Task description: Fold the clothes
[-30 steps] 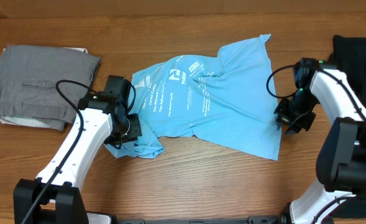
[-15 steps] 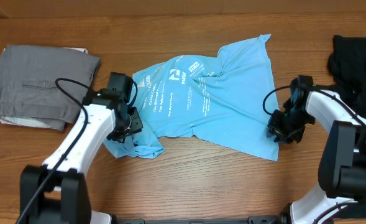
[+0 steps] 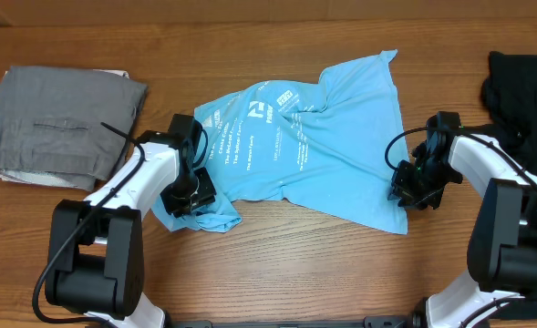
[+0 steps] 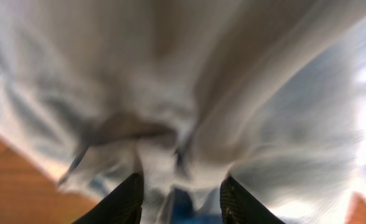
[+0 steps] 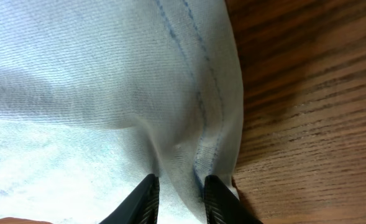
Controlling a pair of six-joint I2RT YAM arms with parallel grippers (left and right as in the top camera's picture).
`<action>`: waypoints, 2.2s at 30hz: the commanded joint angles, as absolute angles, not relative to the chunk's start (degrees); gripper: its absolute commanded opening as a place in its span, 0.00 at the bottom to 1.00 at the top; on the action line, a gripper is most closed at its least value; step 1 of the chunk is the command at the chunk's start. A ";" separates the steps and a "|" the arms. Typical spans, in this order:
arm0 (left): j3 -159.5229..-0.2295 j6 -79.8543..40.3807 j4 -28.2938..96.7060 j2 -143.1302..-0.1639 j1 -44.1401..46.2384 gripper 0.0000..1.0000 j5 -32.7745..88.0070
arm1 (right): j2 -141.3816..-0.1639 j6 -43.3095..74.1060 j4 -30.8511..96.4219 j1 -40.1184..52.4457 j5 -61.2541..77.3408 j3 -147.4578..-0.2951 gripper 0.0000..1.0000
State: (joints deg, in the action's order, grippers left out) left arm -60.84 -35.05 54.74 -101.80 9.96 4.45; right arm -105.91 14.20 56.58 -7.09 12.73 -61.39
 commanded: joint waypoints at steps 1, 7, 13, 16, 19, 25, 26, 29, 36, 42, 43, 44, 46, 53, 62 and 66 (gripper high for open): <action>-63.61 -36.14 57.58 -102.21 8.84 0.44 3.51 | -108.99 13.23 54.46 -6.33 14.41 -58.94 0.29; -66.46 -35.97 61.95 -102.21 8.60 0.44 -0.43 | -108.99 13.23 54.52 -6.33 14.44 -58.94 0.29; -65.21 -36.05 60.62 -102.32 8.60 0.44 -0.49 | -108.99 13.23 54.68 -6.33 14.44 -58.94 0.29; -63.99 -36.51 58.30 -102.63 8.60 0.44 -0.43 | -108.99 13.26 54.70 -6.33 14.41 -58.92 0.29; -62.63 -37.80 56.38 -102.96 8.60 0.43 -0.40 | -108.99 13.23 54.70 -6.33 14.39 -58.92 0.29; -61.17 -37.93 55.94 -103.02 8.60 0.43 -0.19 | -108.99 13.26 54.65 -6.33 14.02 -58.94 0.29; -61.17 -37.93 56.12 -103.02 8.60 0.43 -0.19 | -108.99 13.26 54.65 -6.35 14.02 -58.94 0.29; -61.14 -37.93 56.66 -103.02 8.60 0.43 -0.21 | -108.99 13.26 54.68 -6.33 14.02 -58.94 0.29; -61.12 -37.91 57.10 -103.02 8.62 0.37 -0.54 | -108.99 13.26 54.68 -6.33 14.02 -58.92 0.29; -61.12 -37.19 58.87 -103.02 8.62 0.32 -0.73 | -108.99 13.26 54.68 -6.33 14.02 -58.92 0.29; -61.12 -37.26 59.13 -103.02 8.62 0.32 -1.19 | -108.99 13.26 54.68 -6.33 14.02 -58.94 0.29; -61.12 -37.28 59.55 -103.02 8.62 0.32 -2.11 | -108.99 13.26 54.68 -6.33 14.02 -58.92 0.29; -61.12 -37.26 60.10 -103.02 8.62 0.32 -2.11 | -108.99 13.26 54.65 -6.33 14.04 -58.94 0.29; -61.12 -37.67 59.51 -103.02 7.81 0.31 -4.38 | -108.99 13.26 54.68 -6.33 14.02 -58.94 0.29; -61.12 -38.17 56.62 -103.13 7.09 0.40 -1.41 | -108.99 13.28 54.68 -6.33 14.04 -58.92 0.30; -61.12 -38.20 54.96 -103.42 7.16 0.42 0.69 | -108.99 13.26 54.65 -6.33 14.04 -58.94 0.30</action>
